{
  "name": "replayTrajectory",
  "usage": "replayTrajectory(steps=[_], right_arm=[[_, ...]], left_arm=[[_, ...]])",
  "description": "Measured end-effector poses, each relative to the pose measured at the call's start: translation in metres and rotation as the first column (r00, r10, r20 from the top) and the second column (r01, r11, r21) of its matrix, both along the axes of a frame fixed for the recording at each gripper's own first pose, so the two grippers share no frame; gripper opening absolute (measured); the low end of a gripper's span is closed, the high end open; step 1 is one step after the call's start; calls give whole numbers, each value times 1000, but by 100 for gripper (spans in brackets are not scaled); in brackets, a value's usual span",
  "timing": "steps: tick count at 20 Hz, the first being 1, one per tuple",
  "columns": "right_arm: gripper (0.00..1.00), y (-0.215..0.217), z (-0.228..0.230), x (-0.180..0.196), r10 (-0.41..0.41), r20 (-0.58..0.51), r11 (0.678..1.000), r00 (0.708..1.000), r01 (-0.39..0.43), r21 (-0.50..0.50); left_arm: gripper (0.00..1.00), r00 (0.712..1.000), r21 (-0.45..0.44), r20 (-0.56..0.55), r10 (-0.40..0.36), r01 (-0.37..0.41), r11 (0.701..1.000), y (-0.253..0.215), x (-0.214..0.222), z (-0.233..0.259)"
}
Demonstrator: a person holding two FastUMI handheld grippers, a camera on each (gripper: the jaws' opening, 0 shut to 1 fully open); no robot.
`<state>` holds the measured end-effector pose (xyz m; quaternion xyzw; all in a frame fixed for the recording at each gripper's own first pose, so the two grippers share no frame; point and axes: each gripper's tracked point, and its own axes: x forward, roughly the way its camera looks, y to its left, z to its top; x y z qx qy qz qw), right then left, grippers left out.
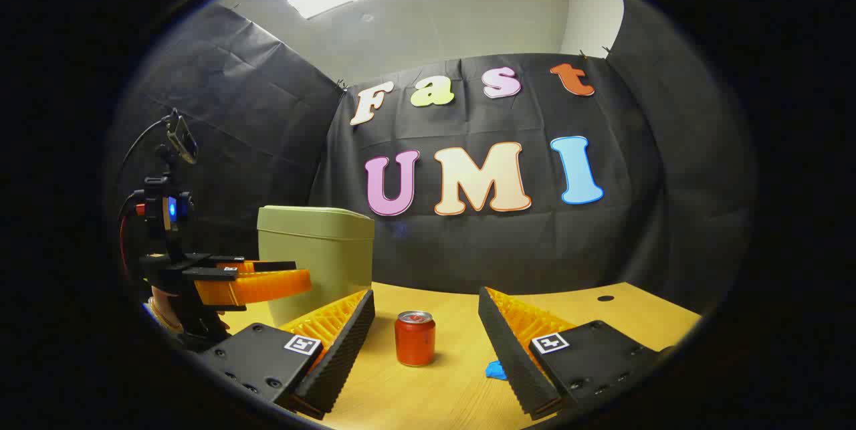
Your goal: Press the lid of the desktop garbage bin to open it, pick up the crumpled paper on the desktop and throw it into the bin, then pick up the pop can on the desktop and drop it into the bin, and finally close the garbage bin lid.
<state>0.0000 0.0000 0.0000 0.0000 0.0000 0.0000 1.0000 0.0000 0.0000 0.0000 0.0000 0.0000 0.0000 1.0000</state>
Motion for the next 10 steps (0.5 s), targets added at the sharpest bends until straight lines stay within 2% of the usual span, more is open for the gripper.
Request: replayTrajectory(steps=[10], right_arm=[[98,1,-4,-1,0,-14,1000,1000,0,-7]], left_arm=[[94,1000,-10,-17,14,-14,1000,2,1,-5]])
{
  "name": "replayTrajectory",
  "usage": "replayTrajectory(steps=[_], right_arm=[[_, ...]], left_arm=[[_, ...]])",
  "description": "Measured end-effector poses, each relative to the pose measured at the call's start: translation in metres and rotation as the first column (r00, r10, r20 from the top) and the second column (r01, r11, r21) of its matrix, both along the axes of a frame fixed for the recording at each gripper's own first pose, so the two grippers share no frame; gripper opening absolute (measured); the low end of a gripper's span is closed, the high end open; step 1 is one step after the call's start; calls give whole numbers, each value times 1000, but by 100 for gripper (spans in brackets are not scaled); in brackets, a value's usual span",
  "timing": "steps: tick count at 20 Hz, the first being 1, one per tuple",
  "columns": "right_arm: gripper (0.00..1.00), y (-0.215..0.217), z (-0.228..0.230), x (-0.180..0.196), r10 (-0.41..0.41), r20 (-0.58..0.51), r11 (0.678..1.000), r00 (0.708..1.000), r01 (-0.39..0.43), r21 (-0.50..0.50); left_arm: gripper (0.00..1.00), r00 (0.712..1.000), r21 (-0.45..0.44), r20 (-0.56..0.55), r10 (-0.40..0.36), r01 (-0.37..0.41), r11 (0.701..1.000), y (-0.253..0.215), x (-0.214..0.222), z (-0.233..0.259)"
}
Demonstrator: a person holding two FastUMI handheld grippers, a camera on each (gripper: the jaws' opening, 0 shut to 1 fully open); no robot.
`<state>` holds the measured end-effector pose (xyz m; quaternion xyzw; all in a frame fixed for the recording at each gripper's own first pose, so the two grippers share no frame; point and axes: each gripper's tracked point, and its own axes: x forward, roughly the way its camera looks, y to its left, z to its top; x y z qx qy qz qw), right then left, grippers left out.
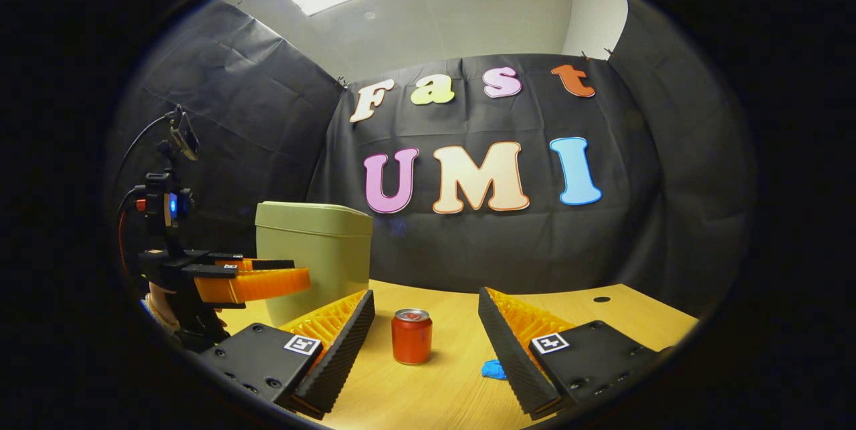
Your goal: Press the lid of the desktop garbage bin to open it, pick up the crumpled paper on the desktop and throw it into the bin, then pick up the pop can on the desktop and drop it into the bin, and finally close the garbage bin lid.
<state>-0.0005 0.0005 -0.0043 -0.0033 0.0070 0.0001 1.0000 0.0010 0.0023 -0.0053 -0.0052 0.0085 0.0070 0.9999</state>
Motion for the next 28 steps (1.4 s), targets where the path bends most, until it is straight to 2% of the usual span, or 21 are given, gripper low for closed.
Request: replayTrajectory(steps=[11,13,14,17,18,22,25,26,28], right_arm=[[98,-2,1,0,-6,-1,1000,1000,6,4],[98,-1,3,0,-3,3,1000,1000,3,-7],[98,-1,4,0,-4,6,1000,1000,4,-14],[98,1,3,-1,-7,6,1000,1000,7,-23],[98,2,3,-1,-4,6,1000,1000,4,-22],[98,7,6,-1,3,12,999,1000,-3,-37],[98,11,5,-1,7,12,999,1000,-6,-33],[98,13,5,-2,12,11,1000,1000,-12,-28],[98,13,8,-3,13,15,1000,1000,-12,-24]], left_arm=[[94,1000,6,-10,1,-1,1000,-2,0,-1],[87,1000,14,-7,-5,5,1000,-4,-2,1],[78,1000,22,-10,-9,9,1000,-6,-2,0],[62,1000,33,3,-10,10,999,-6,-4,7],[50,1000,40,1,-6,6,999,-5,-5,7],[19,1000,53,1,-1,1,999,-2,-8,12],[10,999,58,-12,31,-30,998,11,-11,15],[0,999,54,-14,37,-36,998,13,-13,17],[0,998,37,-23,58,-57,998,24,-15,21]])
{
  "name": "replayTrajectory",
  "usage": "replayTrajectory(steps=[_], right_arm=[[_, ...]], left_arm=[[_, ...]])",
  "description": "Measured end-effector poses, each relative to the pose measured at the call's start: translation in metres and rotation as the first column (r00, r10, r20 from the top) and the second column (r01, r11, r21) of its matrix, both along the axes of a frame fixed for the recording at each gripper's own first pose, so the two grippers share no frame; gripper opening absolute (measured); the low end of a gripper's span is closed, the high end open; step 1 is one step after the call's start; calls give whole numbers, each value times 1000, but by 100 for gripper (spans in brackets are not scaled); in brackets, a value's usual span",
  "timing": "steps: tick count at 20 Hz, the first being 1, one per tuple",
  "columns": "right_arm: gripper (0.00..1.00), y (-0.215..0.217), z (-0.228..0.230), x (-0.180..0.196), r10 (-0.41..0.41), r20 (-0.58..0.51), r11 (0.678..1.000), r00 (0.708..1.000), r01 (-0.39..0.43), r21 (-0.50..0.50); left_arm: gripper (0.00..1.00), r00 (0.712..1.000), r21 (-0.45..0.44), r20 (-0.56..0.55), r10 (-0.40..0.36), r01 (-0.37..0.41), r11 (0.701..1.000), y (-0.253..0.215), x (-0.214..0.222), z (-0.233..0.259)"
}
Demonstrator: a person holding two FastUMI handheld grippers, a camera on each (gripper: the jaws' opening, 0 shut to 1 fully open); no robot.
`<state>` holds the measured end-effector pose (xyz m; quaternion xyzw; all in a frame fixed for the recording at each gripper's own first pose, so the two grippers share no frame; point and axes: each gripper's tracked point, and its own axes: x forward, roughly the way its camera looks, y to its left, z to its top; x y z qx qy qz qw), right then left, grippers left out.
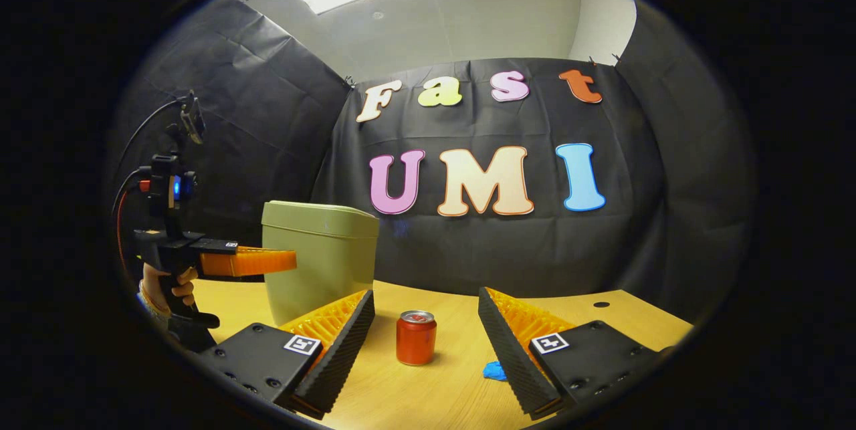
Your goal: Press the lid of the desktop garbage bin to open it, pick up the crumpled paper on the desktop and throw it into the bin, then pick up the pop can on the desktop and drop it into the bin, and finally close the garbage bin lid.
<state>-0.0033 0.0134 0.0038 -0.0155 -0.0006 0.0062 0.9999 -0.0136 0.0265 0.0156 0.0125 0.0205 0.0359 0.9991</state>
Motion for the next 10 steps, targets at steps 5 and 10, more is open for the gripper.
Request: replayTrajectory(steps=[5,10], right_arm=[[98,0,-4,3,-1,-4,1000,1000,1,19],[98,3,-14,6,0,-39,1000,999,1,20]], left_arm=[[0,1000,-37,9,30,-30,999,19,-10,28],[0,992,40,95,79,-83,996,41,0,100]])
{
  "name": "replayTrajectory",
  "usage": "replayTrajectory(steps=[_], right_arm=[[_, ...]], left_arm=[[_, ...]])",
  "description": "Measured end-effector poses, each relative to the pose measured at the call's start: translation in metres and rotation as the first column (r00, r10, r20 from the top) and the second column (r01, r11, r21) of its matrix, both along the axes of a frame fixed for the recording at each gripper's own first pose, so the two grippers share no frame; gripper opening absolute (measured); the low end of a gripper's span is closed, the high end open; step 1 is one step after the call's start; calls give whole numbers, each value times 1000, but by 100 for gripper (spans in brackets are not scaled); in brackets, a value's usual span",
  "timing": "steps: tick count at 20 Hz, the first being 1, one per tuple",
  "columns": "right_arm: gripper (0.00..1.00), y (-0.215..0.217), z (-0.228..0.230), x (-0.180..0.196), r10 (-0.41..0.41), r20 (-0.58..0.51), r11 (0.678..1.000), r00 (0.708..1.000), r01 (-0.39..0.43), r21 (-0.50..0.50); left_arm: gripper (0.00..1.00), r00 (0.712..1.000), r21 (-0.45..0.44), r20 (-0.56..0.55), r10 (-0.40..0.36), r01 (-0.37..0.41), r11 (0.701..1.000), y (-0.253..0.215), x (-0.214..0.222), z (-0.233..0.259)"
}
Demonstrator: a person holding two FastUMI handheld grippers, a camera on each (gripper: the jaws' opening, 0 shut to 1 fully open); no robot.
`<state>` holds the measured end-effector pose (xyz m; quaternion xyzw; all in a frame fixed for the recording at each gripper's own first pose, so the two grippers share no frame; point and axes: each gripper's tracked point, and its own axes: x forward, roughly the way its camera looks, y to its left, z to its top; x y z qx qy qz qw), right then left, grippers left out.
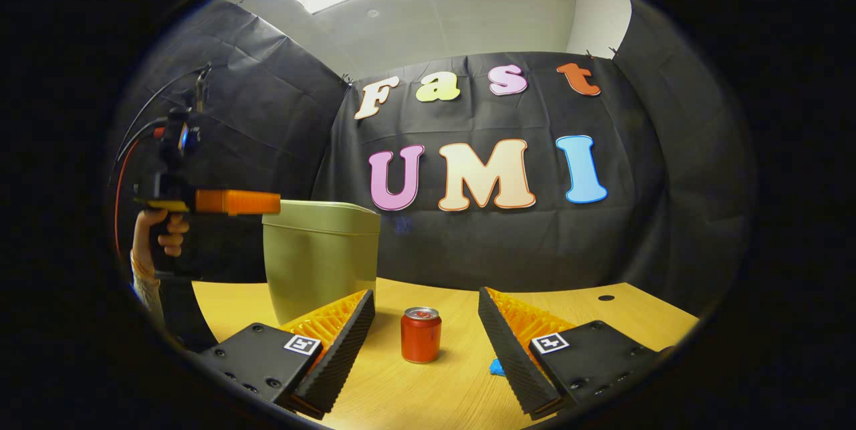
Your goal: Press the lid of the desktop garbage bin to open it, pick up the crumpled paper on the desktop and throw it into the bin, then pick up the pop can on the desktop and drop it into the bin, and finally close the garbage bin lid.
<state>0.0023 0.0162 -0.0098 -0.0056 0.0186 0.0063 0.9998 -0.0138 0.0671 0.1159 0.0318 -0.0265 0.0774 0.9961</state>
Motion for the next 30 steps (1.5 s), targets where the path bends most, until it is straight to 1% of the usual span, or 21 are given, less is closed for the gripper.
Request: replayTrajectory(steps=[2,5,8,16,19,21,23,26,30], right_arm=[[98,1,3,0,2,6,1000,1000,-2,-6],[98,4,7,-3,6,17,1000,1000,-5,-16],[98,4,6,-4,2,15,1000,1000,-1,-28],[98,2,6,-5,-3,4,1000,1000,3,-17],[98,0,6,-5,-4,3,1000,1000,5,-24],[98,-2,6,-6,-9,4,1000,1000,10,-27],[98,0,5,-5,-5,-2,999,1000,5,-32],[98,-7,3,-5,-19,-11,998,1000,18,-53],[98,-9,6,-6,-21,-7,999,1000,21,-32]], left_arm=[[0,1000,20,7,24,-24,1000,11,11,18],[0,998,41,-16,66,-65,997,32,26,26],[0,995,10,-63,74,-73,997,39,37,14],[0,986,2,-116,121,-121,993,59,48,-2],[0,984,-10,-142,111,-114,993,60,50,-12],[0,985,-15,-138,106,-109,994,61,49,-11],[0,984,-9,-143,107,-109,994,61,50,-13],[0,980,-12,-156,123,-126,992,63,50,-16],[0,977,18,-175,123,-122,992,62,50,-20]])
